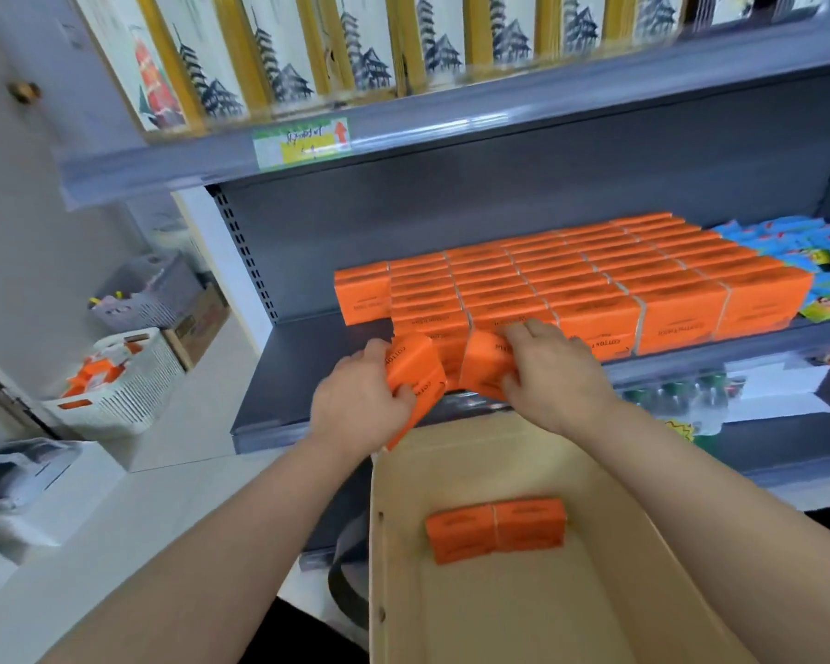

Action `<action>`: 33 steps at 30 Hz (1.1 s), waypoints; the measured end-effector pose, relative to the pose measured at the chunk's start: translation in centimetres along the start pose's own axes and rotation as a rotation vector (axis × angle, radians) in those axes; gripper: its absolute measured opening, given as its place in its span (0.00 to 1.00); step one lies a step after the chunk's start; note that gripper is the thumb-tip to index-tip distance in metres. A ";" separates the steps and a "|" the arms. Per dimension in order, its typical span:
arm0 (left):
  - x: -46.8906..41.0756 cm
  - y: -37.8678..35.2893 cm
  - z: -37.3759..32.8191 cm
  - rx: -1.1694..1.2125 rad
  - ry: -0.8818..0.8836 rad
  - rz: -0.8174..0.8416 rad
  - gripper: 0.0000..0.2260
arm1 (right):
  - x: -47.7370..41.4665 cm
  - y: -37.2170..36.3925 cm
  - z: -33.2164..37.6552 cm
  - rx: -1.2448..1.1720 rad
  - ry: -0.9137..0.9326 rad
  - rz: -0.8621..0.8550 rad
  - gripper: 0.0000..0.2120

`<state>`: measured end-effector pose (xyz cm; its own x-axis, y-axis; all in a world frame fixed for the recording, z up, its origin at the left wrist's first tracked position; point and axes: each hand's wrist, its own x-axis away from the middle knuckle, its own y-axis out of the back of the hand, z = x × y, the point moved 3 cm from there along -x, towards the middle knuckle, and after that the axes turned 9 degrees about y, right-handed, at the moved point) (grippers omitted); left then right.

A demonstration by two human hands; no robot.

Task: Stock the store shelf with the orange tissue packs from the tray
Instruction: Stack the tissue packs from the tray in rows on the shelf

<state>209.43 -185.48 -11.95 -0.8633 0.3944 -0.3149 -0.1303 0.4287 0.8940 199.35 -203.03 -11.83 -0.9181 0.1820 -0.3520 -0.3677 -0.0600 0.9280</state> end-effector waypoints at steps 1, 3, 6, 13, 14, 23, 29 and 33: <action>-0.8 0.8 0.4 -0.005 0.024 -0.032 0.18 | -1.1 0.6 0.3 0.004 0.013 -0.030 0.22; -2.3 2.1 1.5 -0.015 0.089 -0.081 0.17 | -3.3 1.4 0.9 0.015 0.037 -0.092 0.20; -4.4 2.6 3.4 -0.086 0.192 -0.067 0.14 | -6.4 2.0 1.6 0.064 0.067 -0.145 0.20; -6.2 -0.6 2.9 -0.246 0.163 0.158 0.11 | -10.6 1.3 1.8 0.094 0.042 -0.097 0.23; -6.3 -0.8 2.7 -0.241 0.145 0.158 0.11 | -10.8 1.2 1.8 0.091 0.042 -0.085 0.24; -8.3 -0.2 5.5 -0.313 0.213 0.192 0.10 | -12.9 -0.1 2.6 0.092 0.096 -0.059 0.25; -11.3 -2.8 7.7 -0.415 0.217 0.236 0.18 | -16.0 -1.1 2.8 0.130 0.127 -0.063 0.30; -14.7 -4.3 8.1 -0.472 0.203 0.162 0.19 | -18.1 -2.3 1.6 0.196 0.123 -0.029 0.28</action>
<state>226.60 -186.47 -13.75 -0.9615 0.2396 -0.1344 -0.1518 -0.0553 0.9869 217.05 -204.63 -7.40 -0.9232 0.0593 -0.3797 -0.3692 0.1377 0.9191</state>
